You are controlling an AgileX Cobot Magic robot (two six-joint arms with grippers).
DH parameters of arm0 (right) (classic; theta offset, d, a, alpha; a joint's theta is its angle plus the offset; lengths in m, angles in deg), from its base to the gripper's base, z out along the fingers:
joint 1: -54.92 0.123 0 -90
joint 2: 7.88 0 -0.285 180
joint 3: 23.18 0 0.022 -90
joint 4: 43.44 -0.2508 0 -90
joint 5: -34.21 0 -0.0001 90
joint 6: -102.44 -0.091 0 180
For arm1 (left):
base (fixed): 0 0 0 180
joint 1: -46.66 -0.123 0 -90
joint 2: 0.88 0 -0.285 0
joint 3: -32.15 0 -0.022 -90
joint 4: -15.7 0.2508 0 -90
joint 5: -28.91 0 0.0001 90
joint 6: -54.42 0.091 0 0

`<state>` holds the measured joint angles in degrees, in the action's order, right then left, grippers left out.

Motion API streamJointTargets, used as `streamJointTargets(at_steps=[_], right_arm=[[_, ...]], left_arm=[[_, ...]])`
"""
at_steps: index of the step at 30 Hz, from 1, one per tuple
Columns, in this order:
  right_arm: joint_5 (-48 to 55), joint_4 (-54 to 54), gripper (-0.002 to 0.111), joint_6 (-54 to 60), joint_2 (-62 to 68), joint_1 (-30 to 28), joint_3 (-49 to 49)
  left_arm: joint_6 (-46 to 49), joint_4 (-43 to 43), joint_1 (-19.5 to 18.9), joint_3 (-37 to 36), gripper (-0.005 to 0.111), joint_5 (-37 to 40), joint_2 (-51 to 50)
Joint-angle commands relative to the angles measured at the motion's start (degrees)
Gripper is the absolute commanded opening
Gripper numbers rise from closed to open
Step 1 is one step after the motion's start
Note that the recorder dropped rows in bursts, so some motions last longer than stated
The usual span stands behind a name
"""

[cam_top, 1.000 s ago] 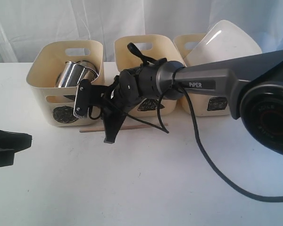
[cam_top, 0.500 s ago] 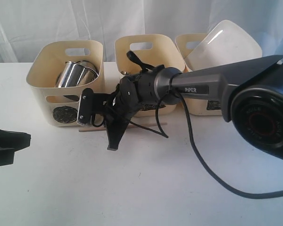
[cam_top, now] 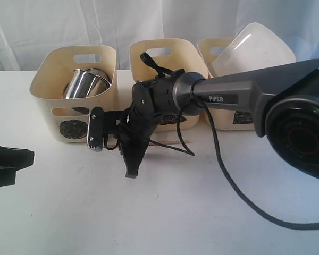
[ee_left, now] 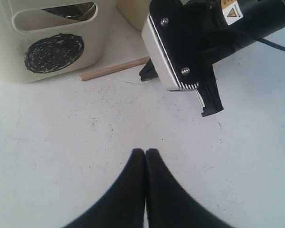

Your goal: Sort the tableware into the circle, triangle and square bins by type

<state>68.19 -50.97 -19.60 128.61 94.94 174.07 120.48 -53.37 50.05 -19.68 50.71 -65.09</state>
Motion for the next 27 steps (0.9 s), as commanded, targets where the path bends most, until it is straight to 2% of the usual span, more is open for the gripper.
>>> streamJointTargets(at_steps=[1, 7, 21, 25, 27], right_arm=[[-0.6, 0.1, 0.0, 0.3, -3.2, 0.3, -0.3], [-9.8, 0.1, 0.0, 0.3, -3.4, 0.4, -0.3], [-10.6, 1.2, 0.0, 2.2, 1.3, 0.4, -0.3], [-14.9, 1.2, 0.0, 2.2, 1.3, 0.4, -0.3], [-13.0, 1.4, 0.0, 2.2, 2.3, 0.4, 0.5]], left_arm=[[-0.1, -0.5, -0.1, -0.2, 0.0, 0.7, 0.3], [-0.1, -0.5, -0.1, -0.2, 0.0, 0.6, 0.3], [-0.1, -0.5, -0.1, -0.2, 0.0, 0.5, 0.3], [-0.1, -0.5, -0.1, -0.2, 0.0, 0.5, 0.3], [-0.1, -0.5, -0.1, -0.2, 0.0, 0.4, 0.3]])
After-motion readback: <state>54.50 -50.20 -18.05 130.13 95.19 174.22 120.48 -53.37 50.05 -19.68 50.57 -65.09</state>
